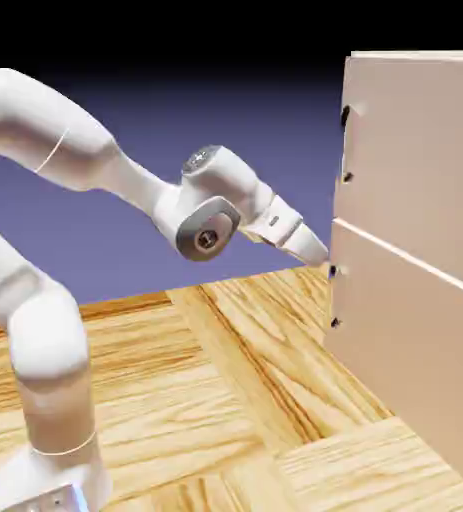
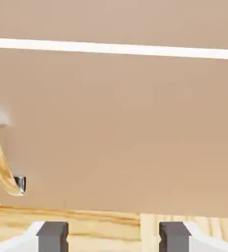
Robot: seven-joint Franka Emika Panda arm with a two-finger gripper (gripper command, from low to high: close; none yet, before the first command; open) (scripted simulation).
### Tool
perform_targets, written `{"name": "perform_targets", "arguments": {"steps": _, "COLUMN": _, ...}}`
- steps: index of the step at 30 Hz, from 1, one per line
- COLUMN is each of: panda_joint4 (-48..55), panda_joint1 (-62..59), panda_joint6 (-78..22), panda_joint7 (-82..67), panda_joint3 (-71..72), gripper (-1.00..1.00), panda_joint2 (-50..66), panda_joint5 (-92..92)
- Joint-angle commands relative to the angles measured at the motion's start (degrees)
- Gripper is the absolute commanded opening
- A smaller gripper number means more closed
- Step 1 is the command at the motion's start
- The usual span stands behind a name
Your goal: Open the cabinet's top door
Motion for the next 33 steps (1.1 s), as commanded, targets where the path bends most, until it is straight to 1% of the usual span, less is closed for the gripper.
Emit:
{"name": "perform_targets", "arguments": {"steps": 1, "panda_joint4": 0.7, "panda_joint1": -1.1, "panda_joint6": 0.0, "panda_joint7": -1.7, "panda_joint3": 1.1, "gripper": 0.0, "panda_joint2": -0.3, "panda_joint5": 2.5}}
{"name": "perform_targets", "arguments": {"steps": 33, "panda_joint4": 24.1, "panda_joint1": -34.8, "panda_joint6": 0.2, "panda_joint7": -57.5, "panda_joint3": 36.6, "gripper": 0.0, "panda_joint2": -8.6, "panda_joint5": 82.2}}
